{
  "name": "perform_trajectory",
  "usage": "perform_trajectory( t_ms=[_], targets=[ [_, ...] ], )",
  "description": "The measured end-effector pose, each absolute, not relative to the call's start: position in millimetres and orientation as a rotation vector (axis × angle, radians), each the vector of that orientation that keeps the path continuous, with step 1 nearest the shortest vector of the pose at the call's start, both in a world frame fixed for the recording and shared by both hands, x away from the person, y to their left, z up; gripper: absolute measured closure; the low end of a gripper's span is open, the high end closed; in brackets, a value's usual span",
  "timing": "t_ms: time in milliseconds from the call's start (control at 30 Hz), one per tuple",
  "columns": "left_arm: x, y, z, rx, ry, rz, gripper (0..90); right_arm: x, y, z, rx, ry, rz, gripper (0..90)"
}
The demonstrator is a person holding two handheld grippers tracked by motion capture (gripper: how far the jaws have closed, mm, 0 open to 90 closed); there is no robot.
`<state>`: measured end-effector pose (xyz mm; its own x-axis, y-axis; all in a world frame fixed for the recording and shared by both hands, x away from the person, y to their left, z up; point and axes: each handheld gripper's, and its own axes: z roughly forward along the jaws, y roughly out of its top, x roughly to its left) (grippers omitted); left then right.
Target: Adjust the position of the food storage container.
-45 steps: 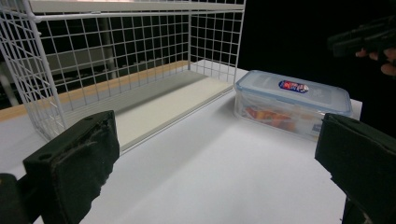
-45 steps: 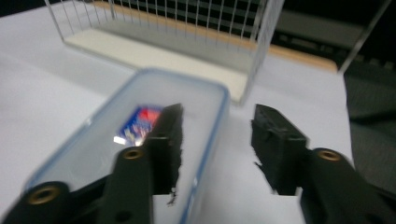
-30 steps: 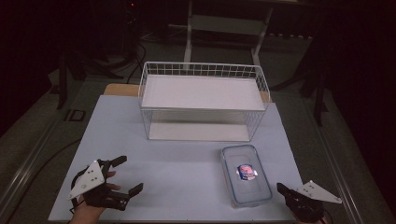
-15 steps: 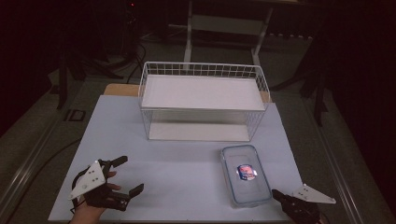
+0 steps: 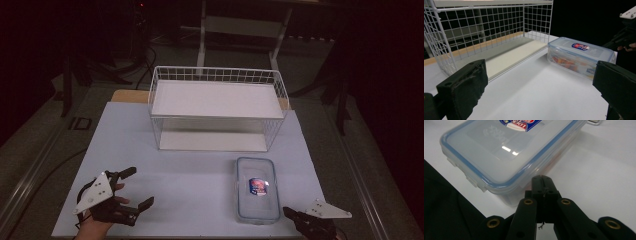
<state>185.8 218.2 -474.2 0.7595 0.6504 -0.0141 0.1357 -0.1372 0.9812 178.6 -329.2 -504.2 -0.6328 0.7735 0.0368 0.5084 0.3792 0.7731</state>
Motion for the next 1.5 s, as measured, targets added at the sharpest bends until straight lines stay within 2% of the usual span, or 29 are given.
perform_trajectory(
  t_ms=[400, 1233, 1500],
  targets=[
    [186.5, 216.3, -474.8, 1.686, 0.629, 0.497, 0.0, 180.2, -319.1, -503.7, 1.068, 2.379, 1.178, 90.0],
    [186.2, 215.0, -475.7, 1.695, 0.625, 0.494, 0.0, 201.6, -243.9, -495.5, 0.823, 2.523, 1.277, 90.0],
    [186.1, 216.4, -475.2, 1.692, 0.625, 0.497, 0.0, 203.4, -253.9, -499.6, 0.872, 2.517, 1.23, 90.0]
  ],
)
